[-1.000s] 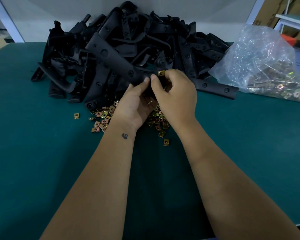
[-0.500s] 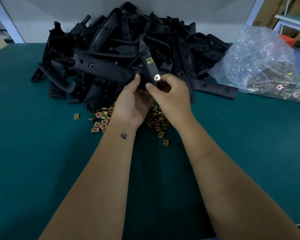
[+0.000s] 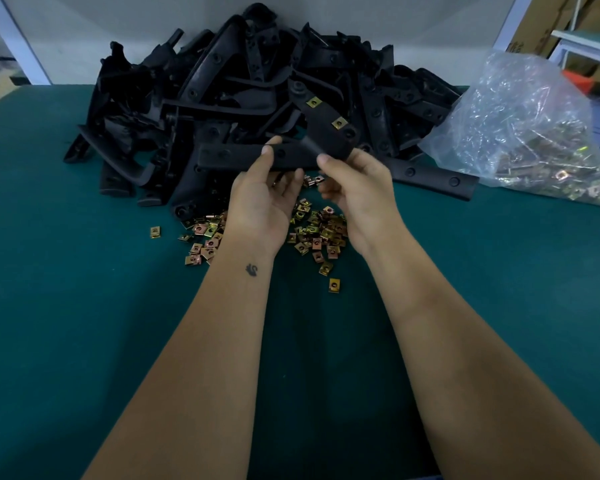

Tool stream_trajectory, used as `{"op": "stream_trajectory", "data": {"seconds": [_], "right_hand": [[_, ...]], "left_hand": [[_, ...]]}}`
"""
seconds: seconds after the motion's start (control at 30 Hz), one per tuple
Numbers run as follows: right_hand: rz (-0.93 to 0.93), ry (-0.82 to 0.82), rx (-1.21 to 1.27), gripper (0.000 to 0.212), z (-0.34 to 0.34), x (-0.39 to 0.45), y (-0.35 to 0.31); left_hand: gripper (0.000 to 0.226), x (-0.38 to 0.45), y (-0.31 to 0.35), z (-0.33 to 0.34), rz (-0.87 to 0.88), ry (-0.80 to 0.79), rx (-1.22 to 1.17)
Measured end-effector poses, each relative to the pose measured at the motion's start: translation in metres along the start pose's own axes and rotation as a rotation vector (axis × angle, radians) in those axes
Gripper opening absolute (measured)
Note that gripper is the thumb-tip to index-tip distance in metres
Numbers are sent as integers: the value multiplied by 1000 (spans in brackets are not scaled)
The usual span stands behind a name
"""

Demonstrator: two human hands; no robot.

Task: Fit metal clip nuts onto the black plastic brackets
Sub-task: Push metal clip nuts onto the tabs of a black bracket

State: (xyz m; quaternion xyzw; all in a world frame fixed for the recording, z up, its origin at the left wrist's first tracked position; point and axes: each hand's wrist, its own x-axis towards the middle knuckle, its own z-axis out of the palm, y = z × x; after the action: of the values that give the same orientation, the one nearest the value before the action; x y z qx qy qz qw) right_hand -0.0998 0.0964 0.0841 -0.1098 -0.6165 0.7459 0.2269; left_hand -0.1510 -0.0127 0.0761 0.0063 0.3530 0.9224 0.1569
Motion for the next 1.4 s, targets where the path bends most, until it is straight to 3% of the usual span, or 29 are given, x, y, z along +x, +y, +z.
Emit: {"op": "stream_trajectory", "data": {"seconds": [0.17, 0.27, 0.43, 0.53, 0.63, 0.7, 0.8, 0.9, 1.03, 1.13, 1.2, 1.27, 1.4], "right_hand": [[-5, 18, -13, 10, 2, -1, 3], [14, 62, 82, 9, 2, -1, 1], [29, 155, 286, 10, 6, -6, -4], [43, 258, 360, 6, 2, -13, -11], [30, 398, 426, 10, -18, -20, -25], [17, 508, 405, 10, -41, -28, -35], [-52, 609, 363, 4, -84, -48, -50], [-194, 718, 344, 6, -131, -75, -64], [-291, 1005, 300, 4, -200, -129, -80], [-309, 1144, 243, 15, -247, -177, -83], [-321, 1211, 267, 4, -272, -205, -81], [-338, 1303, 382, 6, -293, -227, -77], [-307, 1659, 480, 13, -339, -262, -71]], "left_hand": [[21, 0, -6, 3, 32, 79, 96], [30, -4, -10, 7, 35, 103, 146], [25, -14, -22, 31, -27, 60, 110], [30, -26, -37, 50, -85, 94, 175], [14, -43, -54, 78, -127, 121, 304], [15, -54, -70, 99, -134, 83, 377], [21, -77, -98, 131, -140, -40, 496], [9, -112, -136, 161, -140, -202, 534], [10, -171, -194, 194, -203, -411, 641], [14, -220, -235, 206, -238, -538, 681], [19, -247, -257, 208, -310, -634, 727], [21, -267, -271, 207, -439, -766, 808], [23, -280, -274, 195, -596, -1060, 953]]}}
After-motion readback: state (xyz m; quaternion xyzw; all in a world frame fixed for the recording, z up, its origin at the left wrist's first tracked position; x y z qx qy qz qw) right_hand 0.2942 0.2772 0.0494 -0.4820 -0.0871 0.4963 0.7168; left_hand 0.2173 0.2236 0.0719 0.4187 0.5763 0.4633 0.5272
